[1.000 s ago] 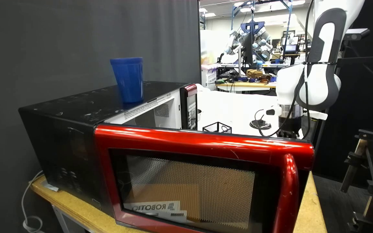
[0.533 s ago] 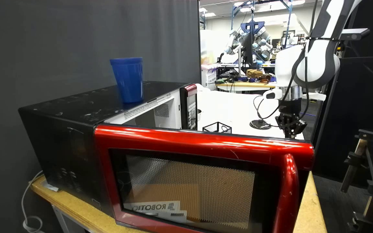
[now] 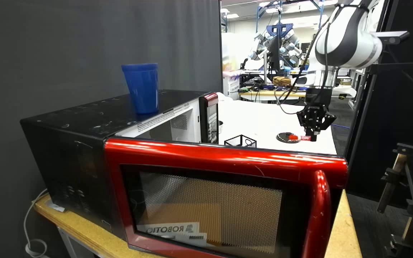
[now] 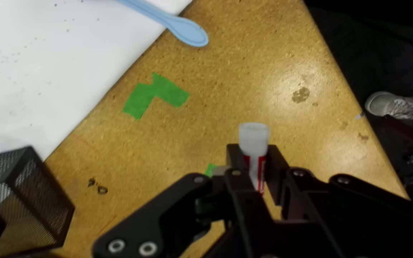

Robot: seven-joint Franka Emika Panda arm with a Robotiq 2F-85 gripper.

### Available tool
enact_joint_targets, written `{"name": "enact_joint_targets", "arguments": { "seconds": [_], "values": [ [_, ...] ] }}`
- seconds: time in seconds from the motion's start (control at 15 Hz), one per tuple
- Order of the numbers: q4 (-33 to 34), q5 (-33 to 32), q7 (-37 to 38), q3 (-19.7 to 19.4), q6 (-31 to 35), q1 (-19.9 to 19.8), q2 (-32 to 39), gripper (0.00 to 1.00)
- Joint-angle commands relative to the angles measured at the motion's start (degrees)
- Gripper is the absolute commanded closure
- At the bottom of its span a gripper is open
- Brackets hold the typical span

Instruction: Pick up the marker and put it in the cup

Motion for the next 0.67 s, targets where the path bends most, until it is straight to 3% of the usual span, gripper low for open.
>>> {"name": "enact_joint_targets", "arguments": {
  "seconds": [0.0,0.07,0.27,0.47,0.6],
  "values": [
    [-1.4,12.8,-14.5,13.4,-3.4,-14.4,-5.1,0.95],
    [-1.0,16.5,-18.1,16.3,-4.4,-17.4,-6.0,0.95],
    [0.4,30.1,-29.3,14.2,-9.8,-14.9,-10.9,0.95],
    [0.8,38.6,-35.8,7.4,-16.3,-8.2,-16.1,0.95],
    [0.8,41.4,-38.0,0.4,-19.4,-1.7,-17.9,0.95]
  ]
}}
